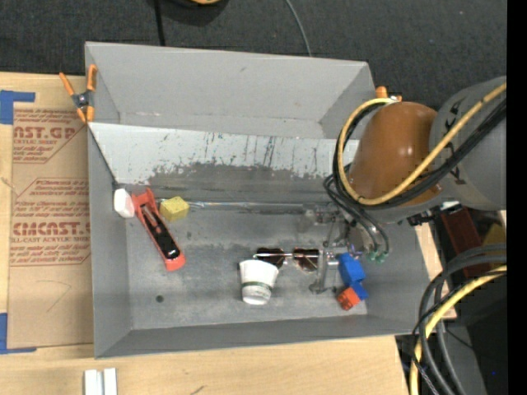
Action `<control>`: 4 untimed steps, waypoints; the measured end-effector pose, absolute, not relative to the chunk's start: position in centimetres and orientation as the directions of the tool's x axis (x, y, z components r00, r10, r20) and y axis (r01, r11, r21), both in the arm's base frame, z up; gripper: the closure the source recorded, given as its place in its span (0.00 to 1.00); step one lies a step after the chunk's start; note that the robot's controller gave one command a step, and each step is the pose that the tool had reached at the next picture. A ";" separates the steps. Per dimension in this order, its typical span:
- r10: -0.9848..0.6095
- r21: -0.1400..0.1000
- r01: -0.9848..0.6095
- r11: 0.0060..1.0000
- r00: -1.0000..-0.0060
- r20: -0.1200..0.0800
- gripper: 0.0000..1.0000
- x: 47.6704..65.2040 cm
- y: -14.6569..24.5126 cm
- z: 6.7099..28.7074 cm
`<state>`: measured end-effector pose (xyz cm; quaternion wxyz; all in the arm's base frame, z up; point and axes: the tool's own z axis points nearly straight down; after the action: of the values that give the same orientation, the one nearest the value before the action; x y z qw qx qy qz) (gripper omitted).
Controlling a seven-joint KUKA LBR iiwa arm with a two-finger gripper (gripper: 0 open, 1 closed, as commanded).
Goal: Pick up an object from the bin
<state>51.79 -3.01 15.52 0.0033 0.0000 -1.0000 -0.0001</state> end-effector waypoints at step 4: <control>-0.341 0.004 -0.341 0.940 -0.940 0.008 1.00 49.9 0.4 6.9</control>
Offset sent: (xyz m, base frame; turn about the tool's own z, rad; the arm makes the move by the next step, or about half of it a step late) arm -0.0195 0.0137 -0.0668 -0.1251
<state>49.86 0.42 6.94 0.0042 0.1733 -0.9849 -0.0014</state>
